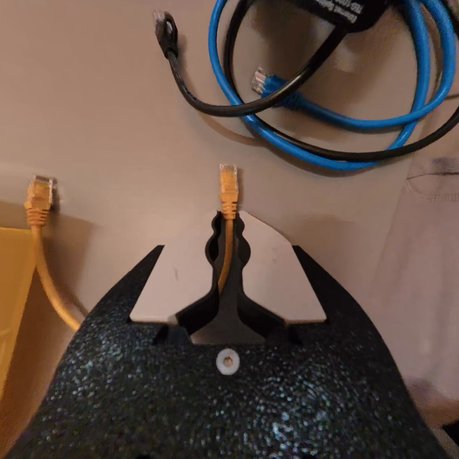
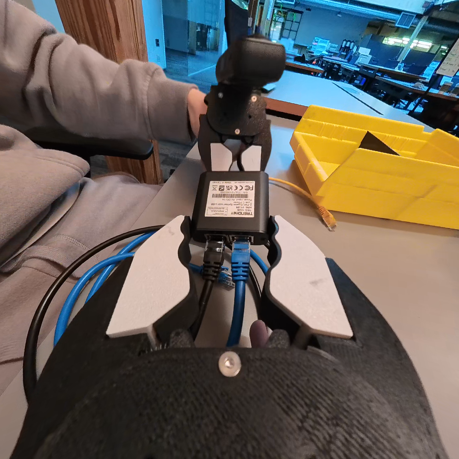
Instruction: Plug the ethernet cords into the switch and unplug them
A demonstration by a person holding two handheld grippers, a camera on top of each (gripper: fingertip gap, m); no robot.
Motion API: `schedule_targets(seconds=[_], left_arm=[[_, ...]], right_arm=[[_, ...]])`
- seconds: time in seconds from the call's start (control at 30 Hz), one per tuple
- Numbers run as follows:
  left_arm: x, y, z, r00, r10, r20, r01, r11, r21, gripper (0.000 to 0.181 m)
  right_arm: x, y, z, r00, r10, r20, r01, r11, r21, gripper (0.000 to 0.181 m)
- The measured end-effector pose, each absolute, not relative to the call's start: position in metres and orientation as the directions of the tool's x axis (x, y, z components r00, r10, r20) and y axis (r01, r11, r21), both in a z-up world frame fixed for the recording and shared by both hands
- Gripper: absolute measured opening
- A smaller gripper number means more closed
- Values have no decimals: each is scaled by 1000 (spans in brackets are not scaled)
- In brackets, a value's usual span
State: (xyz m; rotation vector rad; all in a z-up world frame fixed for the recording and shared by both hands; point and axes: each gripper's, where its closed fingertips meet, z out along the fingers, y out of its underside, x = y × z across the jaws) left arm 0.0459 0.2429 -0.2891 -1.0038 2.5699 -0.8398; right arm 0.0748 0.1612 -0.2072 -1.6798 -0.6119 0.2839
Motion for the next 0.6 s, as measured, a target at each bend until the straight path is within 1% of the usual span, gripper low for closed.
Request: schedule_targets(seconds=[0.07, 0.17, 0.23, 0.3, 0.4, 0.47, 0.6], left_arm=[[45, 244, -287, -711, -702, -34, -501, 541, -676, 11], [42, 248, -279, -693, -705, -152, -394, 546, -739, 11], [40, 249, -276, -690, -686, -232, -334, 585, -739, 12], [40, 250, -278, -683, -682, -260, -332, 607, -722, 15], [42, 253, -278, -665, -699, -264, -342, 599, -724, 15], [40, 251, -280, -674, -699, -240, -359, 593, -721, 9], [43, 254, -280, -622, -744, -244, -401, 570, -717, 8]], right_arm=[[75, 161, -207, 828, 542, 147, 232, -92, -969, 61], [75, 160, -206, 828, 543, 142, 225, -89, -970, 61], [76, 161, -206, 827, 544, 138, 223, -92, -971, 61], [75, 161, -206, 827, 544, 139, 225, -95, -970, 61], [75, 161, -207, 827, 542, 147, 234, -94, -968, 61], [75, 161, -207, 827, 542, 147, 236, -97, -967, 61], [75, 162, -208, 827, 543, 148, 238, -100, -966, 61]])
